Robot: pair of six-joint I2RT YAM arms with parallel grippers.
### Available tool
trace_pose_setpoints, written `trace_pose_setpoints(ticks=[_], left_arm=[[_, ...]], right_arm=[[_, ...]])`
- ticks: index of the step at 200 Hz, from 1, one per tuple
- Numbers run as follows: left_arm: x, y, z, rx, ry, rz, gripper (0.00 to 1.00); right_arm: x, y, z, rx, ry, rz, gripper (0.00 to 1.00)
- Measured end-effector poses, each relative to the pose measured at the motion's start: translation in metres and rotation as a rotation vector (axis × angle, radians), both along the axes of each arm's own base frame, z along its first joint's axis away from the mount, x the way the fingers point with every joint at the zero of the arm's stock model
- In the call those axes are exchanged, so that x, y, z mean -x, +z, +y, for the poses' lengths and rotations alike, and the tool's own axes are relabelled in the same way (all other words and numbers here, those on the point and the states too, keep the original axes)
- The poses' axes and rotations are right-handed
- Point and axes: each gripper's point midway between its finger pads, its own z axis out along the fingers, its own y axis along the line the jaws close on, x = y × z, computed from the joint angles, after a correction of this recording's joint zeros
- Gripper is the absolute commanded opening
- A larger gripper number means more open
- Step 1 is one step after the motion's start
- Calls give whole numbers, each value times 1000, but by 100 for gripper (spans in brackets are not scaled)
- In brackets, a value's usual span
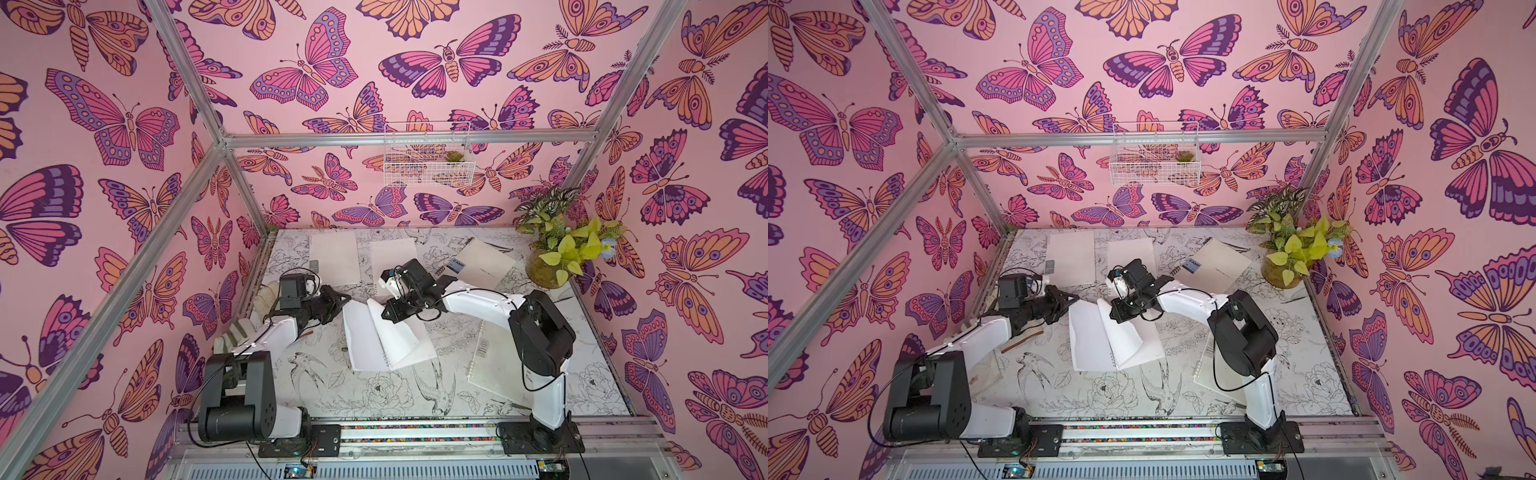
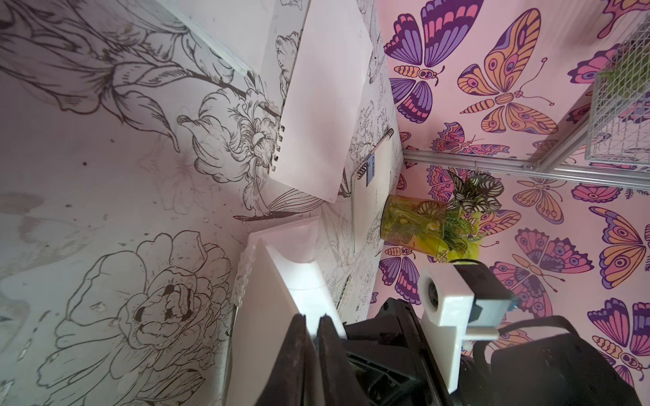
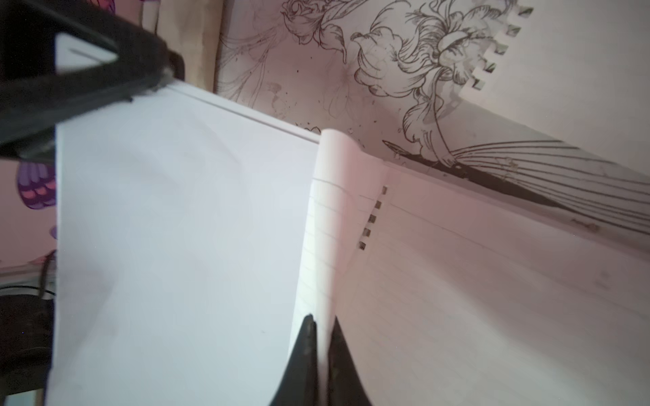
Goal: Tear off pages from different notebooks
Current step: Tear off the paper from the notebook.
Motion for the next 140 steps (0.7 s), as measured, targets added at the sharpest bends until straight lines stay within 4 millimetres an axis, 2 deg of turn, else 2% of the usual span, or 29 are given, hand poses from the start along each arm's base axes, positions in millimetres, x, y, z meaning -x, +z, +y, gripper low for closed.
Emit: trace_pose_setpoints(ticks=[17,84,140], left_arm=[[-1,-1,0,0,0,6,0],[-10,-2,2,-8,9,10,0],[-14,-11,13,-37,92,46,0]], right_arm=[[6,-2,2,60,32,-76,6],[19,19,8,210,173,-405,5],[49,16,27,333,330,-638,1]])
